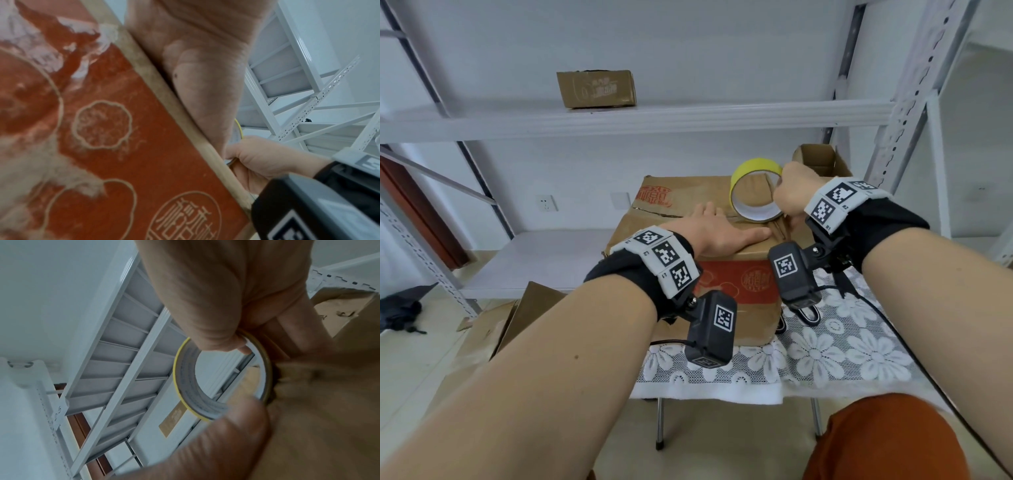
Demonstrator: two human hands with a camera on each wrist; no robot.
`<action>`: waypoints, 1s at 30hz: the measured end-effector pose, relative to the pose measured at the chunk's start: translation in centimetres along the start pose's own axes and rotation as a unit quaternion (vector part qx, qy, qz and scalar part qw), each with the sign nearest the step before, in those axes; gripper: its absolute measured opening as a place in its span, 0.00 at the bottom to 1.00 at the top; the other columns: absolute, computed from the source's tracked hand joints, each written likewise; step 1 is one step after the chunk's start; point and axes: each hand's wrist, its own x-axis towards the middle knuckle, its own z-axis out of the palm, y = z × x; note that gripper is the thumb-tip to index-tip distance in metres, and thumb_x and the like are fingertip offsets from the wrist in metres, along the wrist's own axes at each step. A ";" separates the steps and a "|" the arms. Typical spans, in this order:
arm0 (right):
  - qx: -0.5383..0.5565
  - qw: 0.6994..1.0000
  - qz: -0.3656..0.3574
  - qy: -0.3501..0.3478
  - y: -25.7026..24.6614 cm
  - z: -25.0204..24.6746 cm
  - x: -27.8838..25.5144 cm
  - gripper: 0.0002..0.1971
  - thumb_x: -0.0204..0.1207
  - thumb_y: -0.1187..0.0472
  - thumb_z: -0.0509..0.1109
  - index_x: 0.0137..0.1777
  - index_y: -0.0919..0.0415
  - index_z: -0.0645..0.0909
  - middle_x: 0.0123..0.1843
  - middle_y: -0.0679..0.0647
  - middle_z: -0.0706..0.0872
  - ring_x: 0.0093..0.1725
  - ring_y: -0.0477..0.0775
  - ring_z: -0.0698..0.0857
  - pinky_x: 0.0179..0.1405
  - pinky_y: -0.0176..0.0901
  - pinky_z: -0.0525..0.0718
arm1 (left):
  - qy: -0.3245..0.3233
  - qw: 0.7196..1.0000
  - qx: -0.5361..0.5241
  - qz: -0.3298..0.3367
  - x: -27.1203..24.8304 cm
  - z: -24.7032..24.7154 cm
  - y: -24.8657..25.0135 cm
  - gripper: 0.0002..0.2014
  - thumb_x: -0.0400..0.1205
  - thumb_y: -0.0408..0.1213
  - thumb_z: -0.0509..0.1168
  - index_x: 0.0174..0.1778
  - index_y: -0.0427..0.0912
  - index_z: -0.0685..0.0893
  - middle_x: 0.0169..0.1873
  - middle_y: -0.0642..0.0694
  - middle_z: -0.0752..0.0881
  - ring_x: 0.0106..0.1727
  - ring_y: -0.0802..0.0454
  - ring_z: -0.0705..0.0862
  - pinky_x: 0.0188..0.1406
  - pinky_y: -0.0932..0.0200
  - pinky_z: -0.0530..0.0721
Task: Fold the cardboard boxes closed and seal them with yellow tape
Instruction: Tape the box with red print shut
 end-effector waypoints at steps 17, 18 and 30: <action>-0.012 1.000 -0.016 0.024 -0.8 -0.8 -1.5 0.01 0.81 0.71 0.60 0.48 0.69 0.73 0.58 0.68 0.82 0.57 0.67 0.83 0.37 0.49 0.81 | 0.004 1.000 0.002 0.007 -0.2 0.0 0.0 0.52 0.78 0.75 0.43 0.86 0.36 0.45 0.86 0.38 0.43 0.86 0.43 0.41 0.83 0.43 0.44; -0.020 1.000 -0.010 0.022 -0.7 -0.8 -1.3 0.07 0.81 0.72 0.59 0.42 0.67 0.69 0.51 0.66 0.82 0.56 0.66 0.83 0.31 0.45 0.74 | 0.005 1.000 0.001 0.006 -0.2 0.0 0.0 0.52 0.78 0.75 0.43 0.86 0.35 0.45 0.86 0.38 0.43 0.86 0.43 0.41 0.83 0.43 0.44; 0.018 0.999 0.004 0.049 0.6 -0.6 -1.3 0.16 0.83 0.68 0.56 0.71 0.69 0.67 0.66 0.65 0.79 0.59 0.65 0.81 0.36 0.41 0.66 | 0.049 0.998 0.011 0.045 1.2 0.6 0.5 0.53 0.72 0.80 0.40 0.87 0.46 0.52 0.86 0.39 0.51 0.86 0.40 0.49 0.84 0.41 0.50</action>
